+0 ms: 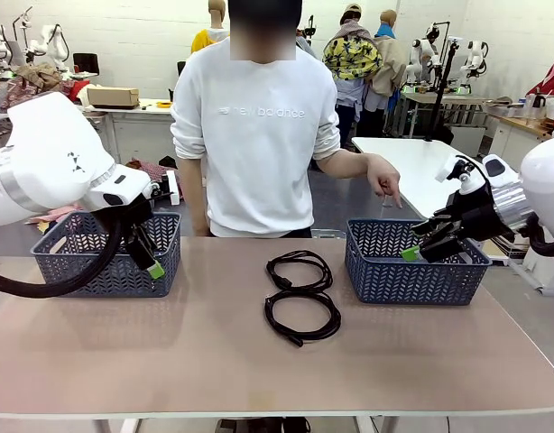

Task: Organize the cables according to human instructions.
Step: Pick up a bundle of cables and place it in the basket indicated by the human.

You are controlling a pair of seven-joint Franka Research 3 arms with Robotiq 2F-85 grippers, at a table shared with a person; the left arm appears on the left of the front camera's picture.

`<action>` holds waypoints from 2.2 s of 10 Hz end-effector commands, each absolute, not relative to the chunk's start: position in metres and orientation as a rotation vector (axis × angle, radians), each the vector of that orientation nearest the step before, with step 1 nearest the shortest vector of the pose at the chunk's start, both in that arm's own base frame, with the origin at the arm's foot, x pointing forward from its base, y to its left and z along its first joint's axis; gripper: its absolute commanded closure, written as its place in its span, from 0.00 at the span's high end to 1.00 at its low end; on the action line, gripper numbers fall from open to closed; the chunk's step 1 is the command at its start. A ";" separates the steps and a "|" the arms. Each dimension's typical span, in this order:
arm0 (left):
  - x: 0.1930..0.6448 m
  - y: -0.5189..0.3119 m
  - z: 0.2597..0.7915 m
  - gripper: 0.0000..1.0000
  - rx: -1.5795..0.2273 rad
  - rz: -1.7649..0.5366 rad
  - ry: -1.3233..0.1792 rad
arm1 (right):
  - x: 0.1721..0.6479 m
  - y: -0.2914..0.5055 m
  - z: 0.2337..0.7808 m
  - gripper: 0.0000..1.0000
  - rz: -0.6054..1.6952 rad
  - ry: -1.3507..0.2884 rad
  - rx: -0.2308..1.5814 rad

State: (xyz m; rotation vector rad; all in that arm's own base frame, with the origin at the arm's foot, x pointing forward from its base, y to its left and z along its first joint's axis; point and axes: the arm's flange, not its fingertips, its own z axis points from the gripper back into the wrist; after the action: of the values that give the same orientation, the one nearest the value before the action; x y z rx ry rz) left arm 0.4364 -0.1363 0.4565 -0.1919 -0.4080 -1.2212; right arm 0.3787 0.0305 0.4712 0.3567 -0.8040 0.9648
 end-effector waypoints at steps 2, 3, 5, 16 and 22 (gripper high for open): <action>0.438 -0.134 0.458 1.00 -0.188 -1.213 -0.405 | 0.383 0.030 0.469 1.00 0.982 -0.828 0.376; 0.438 -0.134 0.458 1.00 -0.188 -1.213 -0.405 | 0.383 0.030 0.469 1.00 0.982 -0.828 0.376; 0.438 -0.134 0.458 1.00 -0.188 -1.213 -0.405 | 0.383 0.030 0.469 1.00 0.982 -0.828 0.376; 0.438 -0.134 0.458 1.00 -0.188 -1.213 -0.405 | 0.365 0.219 0.479 1.00 0.566 -0.438 0.089; 0.438 -0.134 0.458 1.00 -0.188 -1.213 -0.405 | 0.358 0.244 0.452 1.00 0.571 -0.391 0.071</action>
State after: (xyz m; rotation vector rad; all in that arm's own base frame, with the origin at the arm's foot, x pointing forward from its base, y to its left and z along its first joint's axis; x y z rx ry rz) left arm 0.4370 -0.1362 0.4567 -0.1918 -0.4084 -1.2206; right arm 0.3619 0.2496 0.4487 0.0748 -0.3727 0.5758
